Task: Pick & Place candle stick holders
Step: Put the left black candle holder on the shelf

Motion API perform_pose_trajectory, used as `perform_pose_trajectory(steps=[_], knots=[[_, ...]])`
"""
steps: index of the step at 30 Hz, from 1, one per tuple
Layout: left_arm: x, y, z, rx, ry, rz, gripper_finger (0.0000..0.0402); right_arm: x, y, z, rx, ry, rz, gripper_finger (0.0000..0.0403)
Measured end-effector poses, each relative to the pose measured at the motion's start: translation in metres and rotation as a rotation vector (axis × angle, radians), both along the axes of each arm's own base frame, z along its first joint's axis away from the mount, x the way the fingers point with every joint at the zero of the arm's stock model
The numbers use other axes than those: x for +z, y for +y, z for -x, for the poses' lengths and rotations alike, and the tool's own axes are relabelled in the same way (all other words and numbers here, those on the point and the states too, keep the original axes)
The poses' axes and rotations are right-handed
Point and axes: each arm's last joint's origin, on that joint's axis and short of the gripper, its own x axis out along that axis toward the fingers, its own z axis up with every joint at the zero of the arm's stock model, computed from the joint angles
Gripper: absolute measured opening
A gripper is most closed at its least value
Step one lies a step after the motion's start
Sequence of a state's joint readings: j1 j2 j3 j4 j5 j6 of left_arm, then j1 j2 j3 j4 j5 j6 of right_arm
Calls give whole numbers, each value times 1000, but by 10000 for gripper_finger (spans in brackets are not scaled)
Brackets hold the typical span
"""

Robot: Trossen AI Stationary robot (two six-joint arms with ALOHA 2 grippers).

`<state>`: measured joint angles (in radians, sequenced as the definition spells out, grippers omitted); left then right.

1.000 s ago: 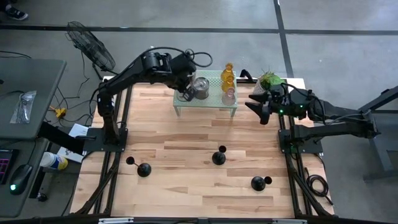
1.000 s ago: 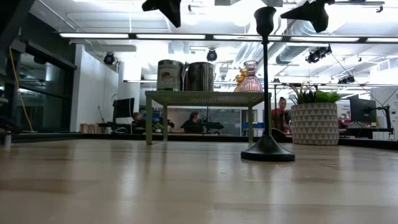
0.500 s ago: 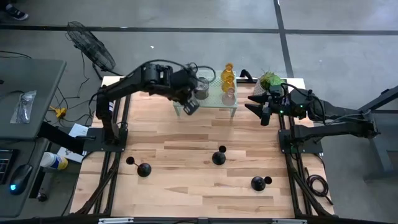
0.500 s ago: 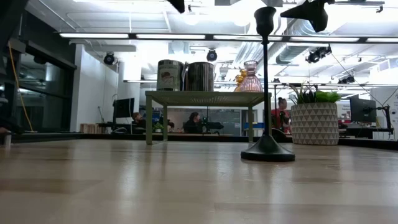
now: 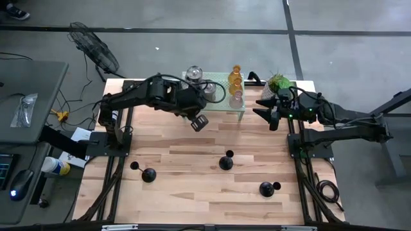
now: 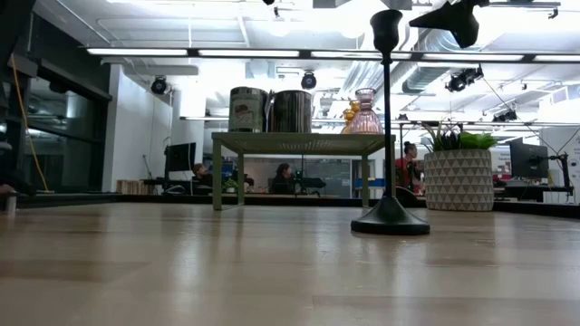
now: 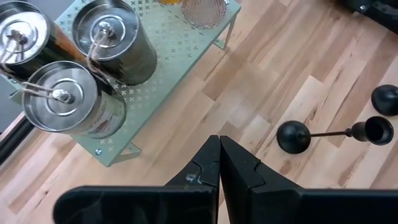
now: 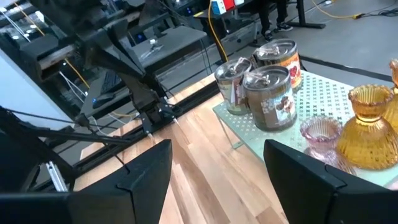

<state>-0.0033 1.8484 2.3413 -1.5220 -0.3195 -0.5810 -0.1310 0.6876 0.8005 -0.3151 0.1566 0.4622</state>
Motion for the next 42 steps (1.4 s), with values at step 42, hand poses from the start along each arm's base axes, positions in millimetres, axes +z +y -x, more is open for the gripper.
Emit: perform_pose_trajectory(steps=[42], knots=[[-72, -13, 43, 82, 199, 209, 0, -19, -1, -1, -20, 195, -9, 247]])
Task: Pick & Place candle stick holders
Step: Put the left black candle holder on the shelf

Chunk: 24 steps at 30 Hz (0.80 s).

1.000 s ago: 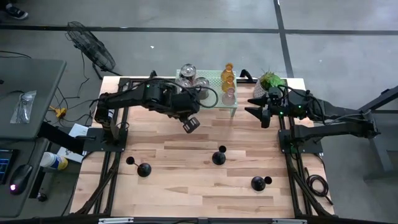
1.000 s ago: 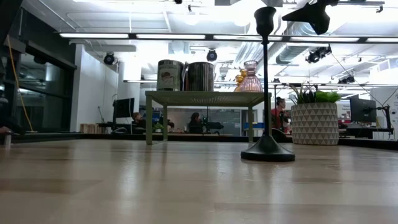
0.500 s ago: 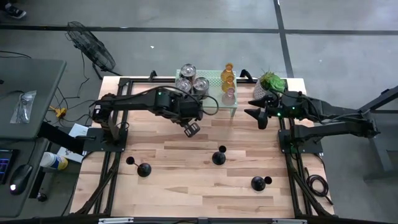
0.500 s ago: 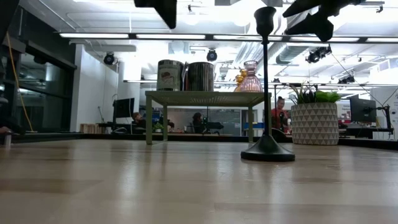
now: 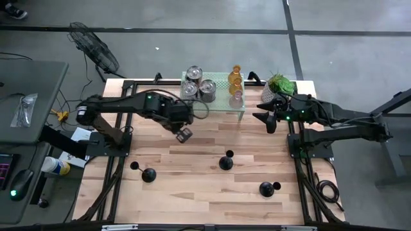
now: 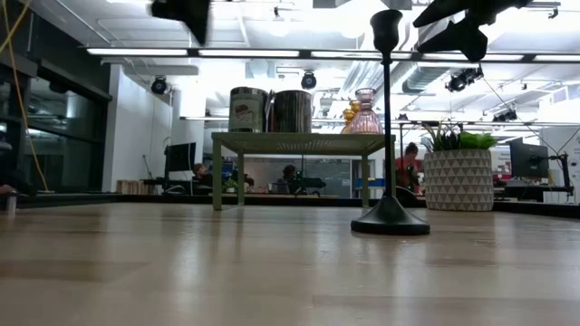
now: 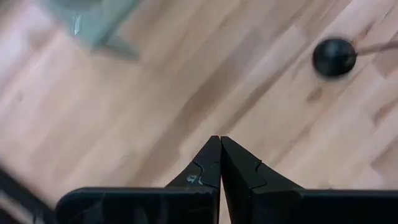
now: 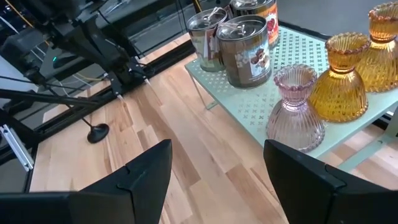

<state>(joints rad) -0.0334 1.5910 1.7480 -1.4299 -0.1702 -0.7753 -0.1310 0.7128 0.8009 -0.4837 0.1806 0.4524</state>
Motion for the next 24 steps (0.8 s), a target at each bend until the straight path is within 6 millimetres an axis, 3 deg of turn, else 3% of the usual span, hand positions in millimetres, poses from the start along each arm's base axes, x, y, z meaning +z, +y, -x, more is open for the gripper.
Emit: perform_pose_trajectory(steps=[6, 11, 18, 24], knots=[[7, 1, 38, 117, 93, 53, 11, -1, 0, 0, -8, 3, -15, 247], [23, 0, 56, 164, 3, 128, 69, -1, 0, 0, -7, 5, -15, 247], [26, -7, 62, 176, 3, 262, 178, -1, 0, 0, -6, 6, -15, 247], [26, -26, 63, 148, 32, 371, 206, -1, 0, 0, -6, 7, -15, 247]])
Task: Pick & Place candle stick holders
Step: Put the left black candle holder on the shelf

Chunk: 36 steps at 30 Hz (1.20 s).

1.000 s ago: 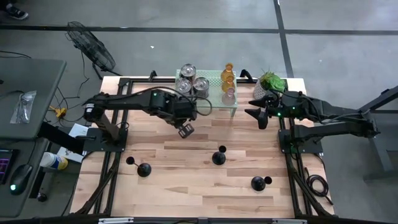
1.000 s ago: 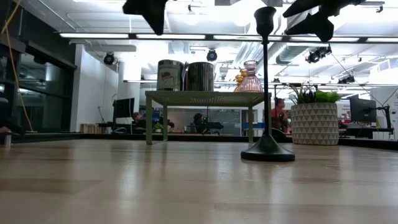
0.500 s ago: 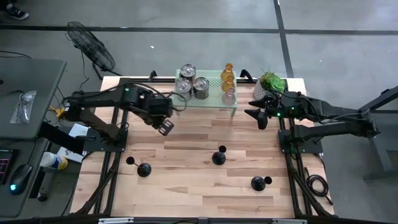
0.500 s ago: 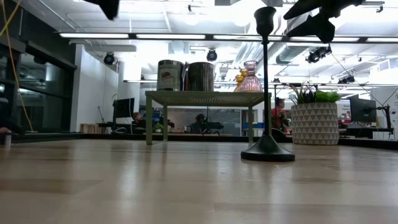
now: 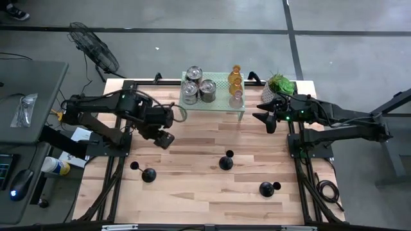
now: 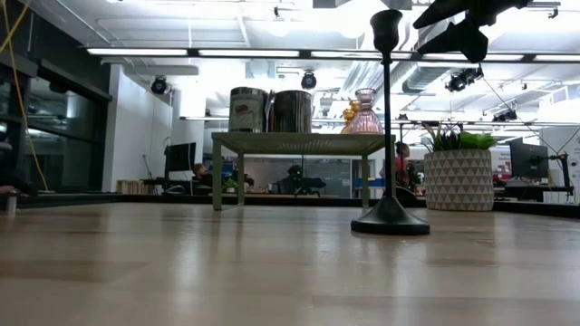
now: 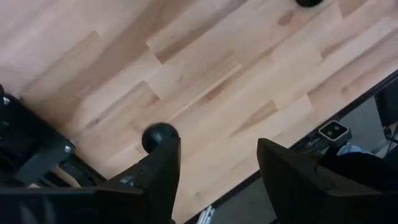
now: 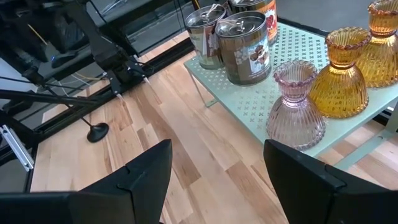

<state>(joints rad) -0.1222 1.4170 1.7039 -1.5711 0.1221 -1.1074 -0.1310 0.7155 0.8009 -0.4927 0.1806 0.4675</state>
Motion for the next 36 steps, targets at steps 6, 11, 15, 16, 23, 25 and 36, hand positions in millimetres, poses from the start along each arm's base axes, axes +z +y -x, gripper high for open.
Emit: perform_pose_trajectory(steps=[6, 11, 15, 16, 23, 25, 36], knots=[[0, -25, 5, 5, 21, 30, 207, 0, 0, 0, 0, 1, 0, 247], [0, -46, 11, 39, 34, 30, 207, 0, 0, 0, 1, 1, 0, 247], [0, -58, 16, 86, 24, -5, 207, 0, 0, 0, 1, 2, 0, 247], [0, -60, 17, 90, 21, -13, 207, 0, 0, 0, 1, 2, 1, 247], [-11, -55, 40, 92, 42, -25, 187, 0, 0, 0, 2, 2, 2, 247], [-13, -49, 53, 117, 36, -22, 174, 0, 0, 0, 5, 2, 1, 247], [1, -31, 96, 187, -8, 147, 143, -1, 1, 0, 24, 7, -15, 247]])
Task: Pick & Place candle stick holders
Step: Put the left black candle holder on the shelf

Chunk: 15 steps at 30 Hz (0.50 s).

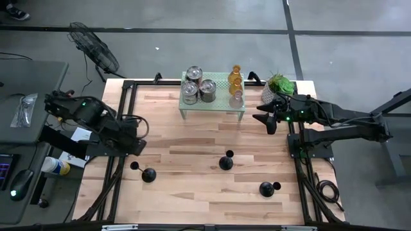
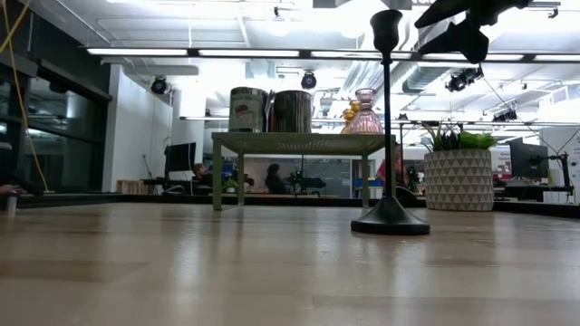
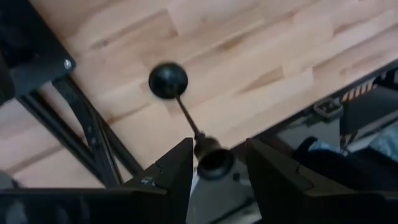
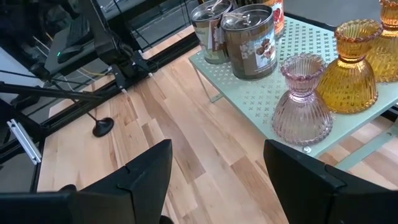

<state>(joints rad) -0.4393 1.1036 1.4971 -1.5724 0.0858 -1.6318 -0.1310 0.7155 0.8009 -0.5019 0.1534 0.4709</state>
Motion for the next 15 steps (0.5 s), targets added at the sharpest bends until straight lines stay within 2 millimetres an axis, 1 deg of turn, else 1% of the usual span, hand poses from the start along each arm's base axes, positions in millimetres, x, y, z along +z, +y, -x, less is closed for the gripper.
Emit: perform_pose_trajectory(steps=[4, 9, 12, 15], knots=[[-1, -2, -1, -19, 21, 29, 143, -1, 0, 0, -2, 7, 1, 247], [-1, -1, -2, -48, 0, -10, 147, -1, 0, 0, -2, 9, 3, 247], [-2, -2, -4, -53, -1, -18, 161, -1, 0, 0, -2, 9, 4, 247], [-2, -2, -4, -56, 1, -14, 187, -1, 0, 0, -2, 12, 3, 247]])
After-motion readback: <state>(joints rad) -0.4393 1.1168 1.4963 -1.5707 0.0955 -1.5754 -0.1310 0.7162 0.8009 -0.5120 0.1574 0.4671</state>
